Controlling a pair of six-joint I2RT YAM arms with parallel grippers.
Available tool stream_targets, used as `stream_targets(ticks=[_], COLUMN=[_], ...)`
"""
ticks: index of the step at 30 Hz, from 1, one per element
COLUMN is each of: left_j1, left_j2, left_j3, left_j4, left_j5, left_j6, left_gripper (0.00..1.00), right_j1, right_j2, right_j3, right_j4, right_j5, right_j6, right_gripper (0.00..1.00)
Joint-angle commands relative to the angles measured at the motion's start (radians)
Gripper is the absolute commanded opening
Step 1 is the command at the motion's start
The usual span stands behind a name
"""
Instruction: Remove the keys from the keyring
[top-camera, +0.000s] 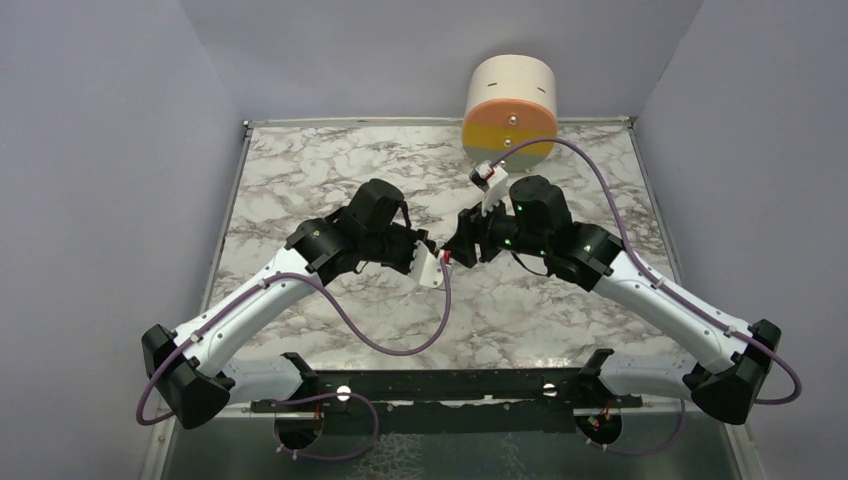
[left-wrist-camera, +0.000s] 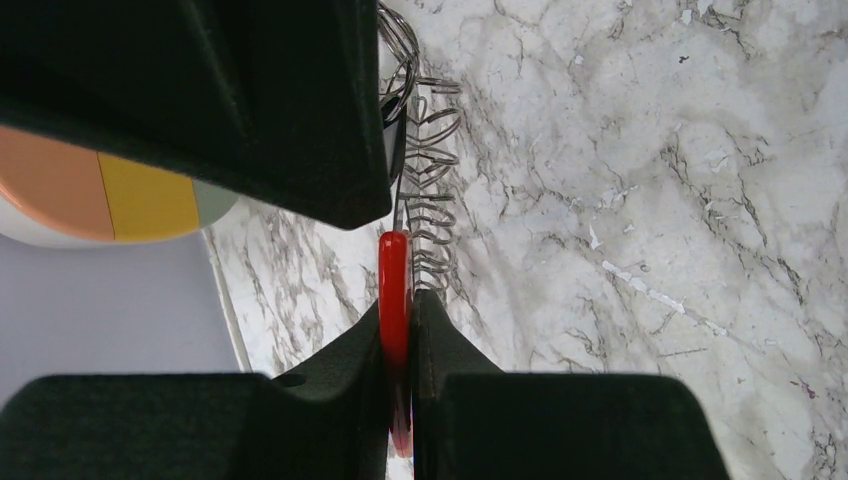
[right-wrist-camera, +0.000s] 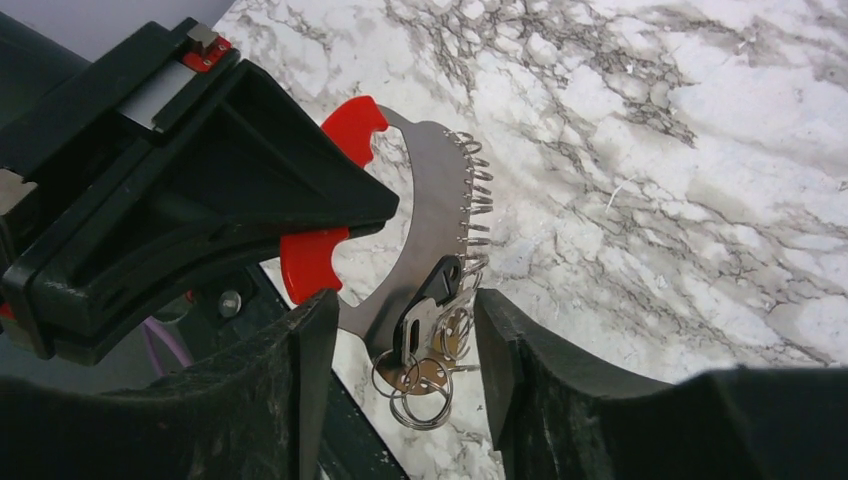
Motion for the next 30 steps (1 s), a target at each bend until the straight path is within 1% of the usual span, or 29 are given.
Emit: stream_targets(ticks=[1,2,6,14,15,17,18,23,26,30], left_j1=[-0.004,-0.004,-0.004,-0.004,-0.004,-0.004,-0.003,-0.003,-0.003,-0.004], left_j2=[0.003,0.004,0.007,-0.029,-0.031,-0.033,-0.033,-0.03,-0.037,-0.062], left_j3=[0.014,0.013,0.017,0.0,0.0,0.001,0.003,0.007,0.009,0.002], left_j4=[0.033,0.036,0.043,0.059,0.062,0.064,0.066,0.075,0.1,0.138], left_j5=[-0.045,-0.054,-0.076,-0.063,-0.063,-0.068,-0.074,-0.101,-0.105,-0.071], left_j6=[-0.019,-0.023,-0.033,-0.031,-0.033,-0.037,-0.041,-0.071,-0.101,-0.139], left_gripper=[0.0,0.0,0.0,0.0,0.0,0.0,0.0,0.0,0.0,0.0], right_j1=[0.002,0.002,0.002,0.002,0.002,0.002,0.002,0.002,0.002,0.002], right_j2=[0.027,0.033,0.045,0.067,0.067,0.066,0.064,0.004,-0.065,-0.15], right_j3=[-0.01,-0.011,-0.01,-0.009,-0.01,-0.004,0.0,-0.003,-0.037,-0.096], right_j4=[-0.046,-0.05,-0.066,-0.089,-0.089,-0.098,-0.107,-0.11,-0.055,0.031], right_j5=[-0.035,-0.038,-0.039,-0.023,-0.022,-0.01,0.005,0.126,0.188,0.223], right_j6=[0.015,0.015,0.012,-0.001,-0.004,-0.012,-0.016,-0.021,-0.011,-0.005], right_gripper=[0.48,0.45,0.39,0.21,0.18,0.03,0.01,0.01,0.01,0.01])
